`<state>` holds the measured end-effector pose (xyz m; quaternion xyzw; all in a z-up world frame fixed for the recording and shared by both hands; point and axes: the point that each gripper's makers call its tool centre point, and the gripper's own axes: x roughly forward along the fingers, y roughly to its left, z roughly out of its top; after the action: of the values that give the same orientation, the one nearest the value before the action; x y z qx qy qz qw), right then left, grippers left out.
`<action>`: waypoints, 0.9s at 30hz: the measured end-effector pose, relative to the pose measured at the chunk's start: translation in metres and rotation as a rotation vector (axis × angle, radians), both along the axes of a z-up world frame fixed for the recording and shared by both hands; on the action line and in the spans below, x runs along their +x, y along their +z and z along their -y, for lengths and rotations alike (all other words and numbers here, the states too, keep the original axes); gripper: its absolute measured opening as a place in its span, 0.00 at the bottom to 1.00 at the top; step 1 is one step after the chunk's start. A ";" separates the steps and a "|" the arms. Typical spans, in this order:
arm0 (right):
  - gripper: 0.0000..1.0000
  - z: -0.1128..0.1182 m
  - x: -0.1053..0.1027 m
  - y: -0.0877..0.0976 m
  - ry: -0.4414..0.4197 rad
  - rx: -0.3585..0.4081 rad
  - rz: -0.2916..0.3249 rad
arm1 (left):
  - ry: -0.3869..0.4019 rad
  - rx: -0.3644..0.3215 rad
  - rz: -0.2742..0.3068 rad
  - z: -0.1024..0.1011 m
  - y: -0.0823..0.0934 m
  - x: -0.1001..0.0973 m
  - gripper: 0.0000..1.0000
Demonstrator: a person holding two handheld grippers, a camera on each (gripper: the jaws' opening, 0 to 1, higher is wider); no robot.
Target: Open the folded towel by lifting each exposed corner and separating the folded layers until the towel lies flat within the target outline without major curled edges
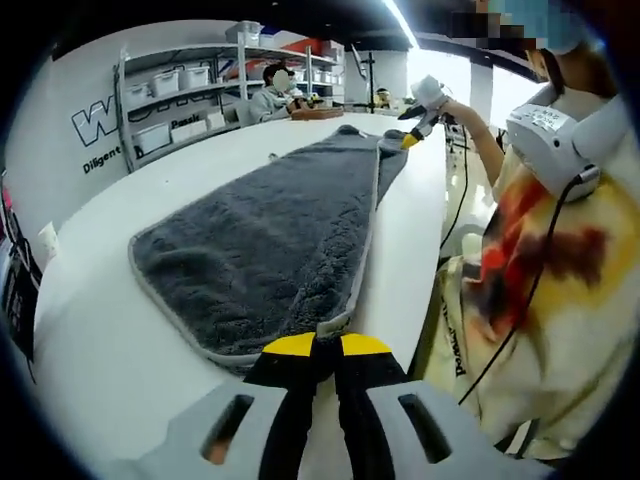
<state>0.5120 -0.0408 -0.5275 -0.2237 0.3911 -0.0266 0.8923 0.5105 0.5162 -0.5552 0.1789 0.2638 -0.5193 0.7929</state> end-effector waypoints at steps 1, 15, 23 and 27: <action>0.97 0.000 0.000 0.000 0.000 0.002 -0.001 | 0.003 0.003 -0.001 -0.001 0.000 -0.001 0.05; 0.97 0.000 -0.001 -0.002 0.004 0.006 0.000 | -0.005 0.004 -0.003 -0.004 0.001 -0.009 0.20; 0.97 -0.002 -0.001 -0.001 0.006 0.003 0.000 | -0.008 -0.073 0.080 0.002 0.025 -0.003 0.45; 0.97 -0.002 -0.001 0.000 0.008 0.001 0.002 | -0.006 -0.126 0.103 0.008 0.039 -0.002 0.49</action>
<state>0.5110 -0.0392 -0.5275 -0.2247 0.3895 -0.0231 0.8929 0.5083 0.5084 -0.5162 0.1559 0.1892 -0.5273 0.8135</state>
